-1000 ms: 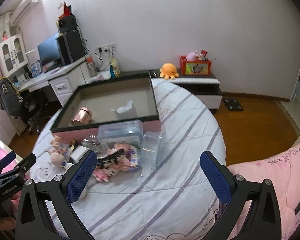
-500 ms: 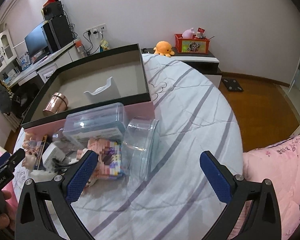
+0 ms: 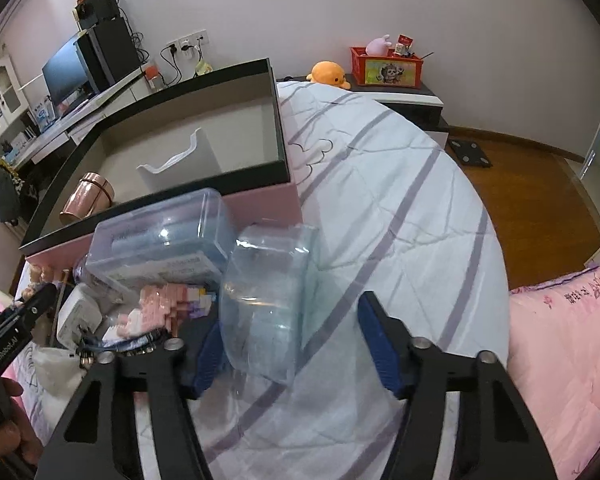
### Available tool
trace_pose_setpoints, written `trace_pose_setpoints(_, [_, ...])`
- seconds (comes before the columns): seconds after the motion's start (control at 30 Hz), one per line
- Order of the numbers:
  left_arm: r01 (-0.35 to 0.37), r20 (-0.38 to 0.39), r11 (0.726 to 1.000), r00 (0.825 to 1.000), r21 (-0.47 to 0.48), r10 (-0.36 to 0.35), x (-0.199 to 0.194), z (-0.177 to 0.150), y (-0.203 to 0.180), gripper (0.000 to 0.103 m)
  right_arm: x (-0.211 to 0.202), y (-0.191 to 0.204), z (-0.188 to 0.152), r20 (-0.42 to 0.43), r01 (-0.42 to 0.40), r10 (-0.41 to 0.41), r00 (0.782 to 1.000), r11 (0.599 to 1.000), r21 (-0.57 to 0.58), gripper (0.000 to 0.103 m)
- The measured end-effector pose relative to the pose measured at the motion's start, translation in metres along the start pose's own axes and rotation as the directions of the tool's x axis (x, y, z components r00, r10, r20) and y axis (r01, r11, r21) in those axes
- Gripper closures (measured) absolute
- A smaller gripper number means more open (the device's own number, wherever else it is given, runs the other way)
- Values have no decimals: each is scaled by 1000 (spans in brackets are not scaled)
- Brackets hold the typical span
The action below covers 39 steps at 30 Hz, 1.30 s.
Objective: Organize rigid objects
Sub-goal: 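Grasp the pig figurine with the left tool while the right tool grasps the clear cup, then carry the pig figurine and clear cup over the pink box with both tools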
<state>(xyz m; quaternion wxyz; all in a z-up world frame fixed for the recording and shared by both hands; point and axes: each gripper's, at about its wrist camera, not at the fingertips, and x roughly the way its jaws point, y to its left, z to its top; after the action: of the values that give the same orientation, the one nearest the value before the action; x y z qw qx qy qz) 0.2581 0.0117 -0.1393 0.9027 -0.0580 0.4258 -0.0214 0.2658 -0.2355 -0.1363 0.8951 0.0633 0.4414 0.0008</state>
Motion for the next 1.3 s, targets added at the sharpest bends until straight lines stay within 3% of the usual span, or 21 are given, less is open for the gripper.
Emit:
trace_pose_setpoints(0.1, [3, 10, 1000, 1000, 4, -3, -2, -2, -1, 66, 5, 2, -1, 8, 3, -3, 1000, 1000, -15, 65])
trace_pose_setpoints(0.8, [-4, 96, 1000, 995, 26, 2, -54, 2, -1, 66, -57, 4, 7, 122, -80, 84, 989, 996, -36, 65])
trace_pose_setpoints(1.0, [11, 138, 999, 990, 50, -18, -65, 24, -10, 66, -69, 27, 27, 158, -125, 138, 978, 988, -93, 65])
trace_pose_setpoints(1.3, [30, 210, 996, 977, 81, -46, -58, 94, -25, 66, -60, 66, 92, 197, -154, 191, 962, 970, -188, 65])
